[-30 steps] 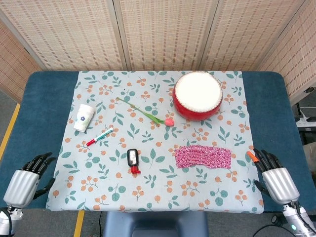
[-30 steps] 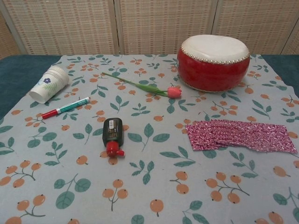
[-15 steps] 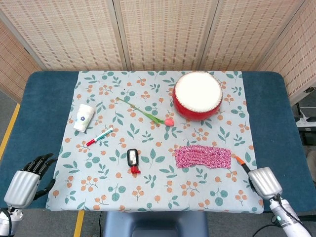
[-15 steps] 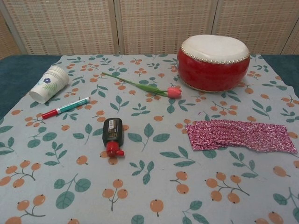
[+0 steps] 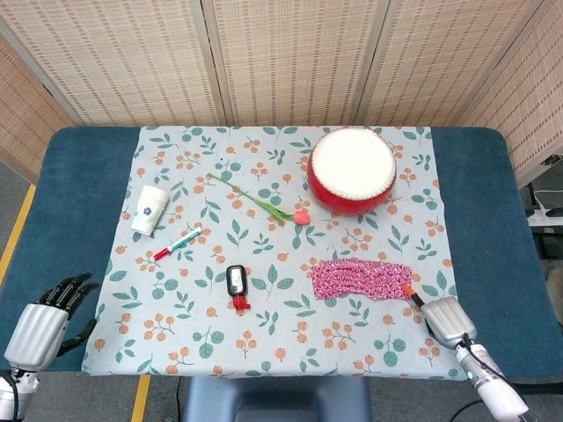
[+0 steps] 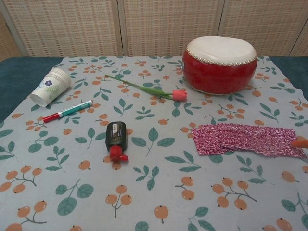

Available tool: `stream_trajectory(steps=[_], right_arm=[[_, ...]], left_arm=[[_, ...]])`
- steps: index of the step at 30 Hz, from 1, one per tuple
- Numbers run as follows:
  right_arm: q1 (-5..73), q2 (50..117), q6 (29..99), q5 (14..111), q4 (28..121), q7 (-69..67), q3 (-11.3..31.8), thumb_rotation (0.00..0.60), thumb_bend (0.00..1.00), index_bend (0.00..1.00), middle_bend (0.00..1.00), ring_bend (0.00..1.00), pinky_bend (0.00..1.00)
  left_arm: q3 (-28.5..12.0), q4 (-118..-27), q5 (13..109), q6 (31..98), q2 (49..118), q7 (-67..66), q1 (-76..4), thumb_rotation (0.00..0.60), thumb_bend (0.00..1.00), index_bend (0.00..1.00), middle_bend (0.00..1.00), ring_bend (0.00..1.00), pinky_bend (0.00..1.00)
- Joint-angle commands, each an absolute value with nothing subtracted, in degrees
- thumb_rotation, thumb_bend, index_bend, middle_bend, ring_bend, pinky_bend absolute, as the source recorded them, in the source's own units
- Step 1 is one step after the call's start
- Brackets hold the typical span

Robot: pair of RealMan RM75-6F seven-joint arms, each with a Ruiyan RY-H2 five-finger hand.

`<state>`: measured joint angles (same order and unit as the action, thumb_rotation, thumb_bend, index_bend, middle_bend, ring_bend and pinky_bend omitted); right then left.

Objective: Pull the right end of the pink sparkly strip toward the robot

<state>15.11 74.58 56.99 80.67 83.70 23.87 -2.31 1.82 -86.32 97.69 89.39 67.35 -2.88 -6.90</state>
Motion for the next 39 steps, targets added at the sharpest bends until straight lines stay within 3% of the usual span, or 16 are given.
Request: stream_trajectory(steps=[1,16,21,25,27,39], right_arm=[[15.2,74.7,57.2,80.7,83.8,24.1,-2.4,0.600,0.98,0.00,0.72,0.83,0.72],[16.9,76.7,55.5,77.5,82.7,26.8,-2.5,0.600,0.98,0.02,0.72,0.83,0.72],[16.8,75.9,55.8,77.4,83.4,27.7,-3.4,0.600,0.98,0.12,0.72,0.83,0.72],[16.4,75.1,56.2,76.4,84.0,29.8,-4.1,0.600,0.99,0.36,0.72,0.83,0.72],[16.2,74.7,56.2,75.2,84.3,32.1,-4.5,0.600,0.99,0.41,0.72,0.83,0.72],[15.3,71.3,57.1,71.4,89.4,40.1,-7.2,0.600,0.99,0.50,0.72,0.83,0.72]], left_arm=[[1.8,-86.3,97.6,89.3,67.4,-2.8,-6.9,0.600,0.33,0.23,0.17,0.19,0.43],[1.8,-86.5,97.5,89.4,67.2,-2.6,-6.8,0.600,0.33,0.24,0.17,0.19,0.43],[1.8,-86.5,97.6,89.5,67.2,-2.5,-6.8,0.600,0.33,0.24,0.17,0.19,0.43],[1.8,-86.5,97.6,89.5,67.1,-2.6,-6.8,0.600,0.33,0.24,0.17,0.19,0.43],[1.8,-86.5,97.6,89.5,67.1,-2.6,-6.8,0.600,0.33,0.24,0.17,0.19,0.43],[1.8,-86.7,97.6,89.4,67.0,-2.6,-6.7,0.600,0.33,0.24,0.18,0.20,0.43]])
